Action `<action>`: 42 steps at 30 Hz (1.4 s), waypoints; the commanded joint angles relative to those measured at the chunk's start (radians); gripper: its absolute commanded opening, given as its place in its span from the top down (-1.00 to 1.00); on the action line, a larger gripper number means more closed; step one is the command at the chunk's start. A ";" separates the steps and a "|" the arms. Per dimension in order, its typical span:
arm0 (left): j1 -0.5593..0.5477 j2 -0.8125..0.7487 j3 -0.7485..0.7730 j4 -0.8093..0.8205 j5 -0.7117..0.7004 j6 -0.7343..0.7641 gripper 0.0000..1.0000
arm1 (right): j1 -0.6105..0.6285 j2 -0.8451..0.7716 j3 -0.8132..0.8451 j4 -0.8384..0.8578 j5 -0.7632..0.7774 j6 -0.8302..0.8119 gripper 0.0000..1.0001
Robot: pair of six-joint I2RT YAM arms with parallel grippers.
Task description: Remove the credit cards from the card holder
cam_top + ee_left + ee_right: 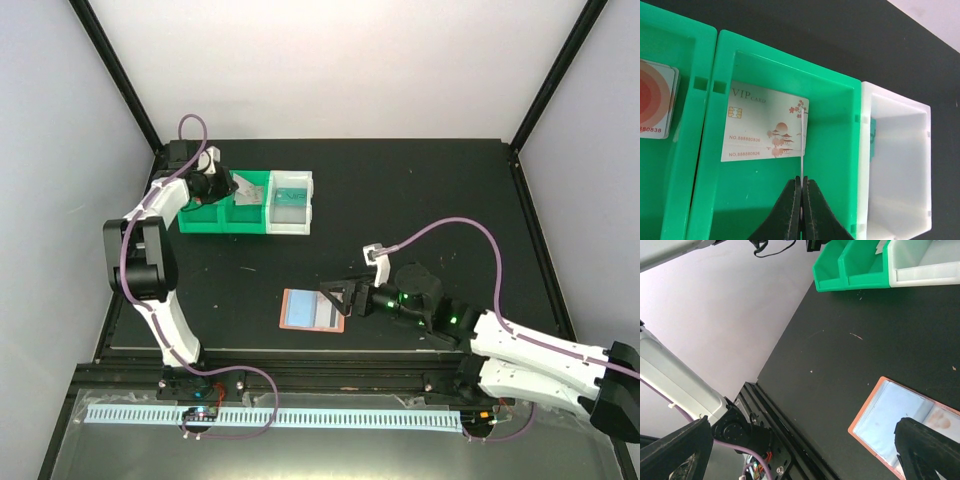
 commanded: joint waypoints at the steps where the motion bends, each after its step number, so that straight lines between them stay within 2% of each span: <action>1: -0.005 0.028 0.051 0.046 0.018 -0.012 0.97 | -0.002 0.041 0.041 0.010 -0.011 -0.014 -1.00; 9: -0.011 0.059 0.054 0.076 0.021 -0.016 0.97 | -0.003 0.099 0.070 0.027 -0.050 -0.025 -1.00; 42: -0.022 0.141 0.106 0.081 0.041 -0.040 0.97 | -0.003 0.087 0.064 -0.017 0.000 -0.045 -1.00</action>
